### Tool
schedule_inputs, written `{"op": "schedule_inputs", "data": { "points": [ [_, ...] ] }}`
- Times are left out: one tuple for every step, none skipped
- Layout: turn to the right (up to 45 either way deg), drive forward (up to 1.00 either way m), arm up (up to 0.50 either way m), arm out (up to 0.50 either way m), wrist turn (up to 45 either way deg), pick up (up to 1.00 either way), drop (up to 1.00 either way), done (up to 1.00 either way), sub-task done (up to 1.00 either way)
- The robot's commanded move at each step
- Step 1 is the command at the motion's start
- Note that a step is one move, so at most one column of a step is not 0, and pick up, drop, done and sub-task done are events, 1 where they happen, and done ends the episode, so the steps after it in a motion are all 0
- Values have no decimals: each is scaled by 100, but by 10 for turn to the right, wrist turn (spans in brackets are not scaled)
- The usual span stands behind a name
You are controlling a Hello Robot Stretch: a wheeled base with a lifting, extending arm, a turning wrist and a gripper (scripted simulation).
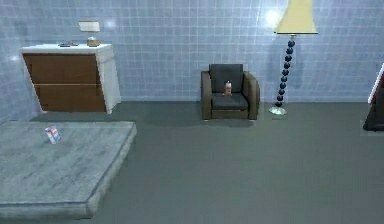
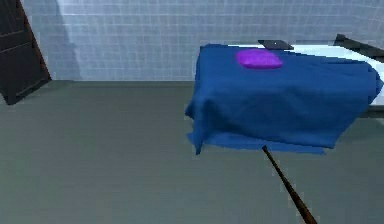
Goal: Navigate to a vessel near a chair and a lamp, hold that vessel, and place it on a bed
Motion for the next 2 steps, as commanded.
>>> {"op": "schedule_inputs", "data": {
  "points": [
    [0,75,0,0,0,0,0,0,0],
    [450,0,0,0,0,0,0,0,0]
  ]
}}
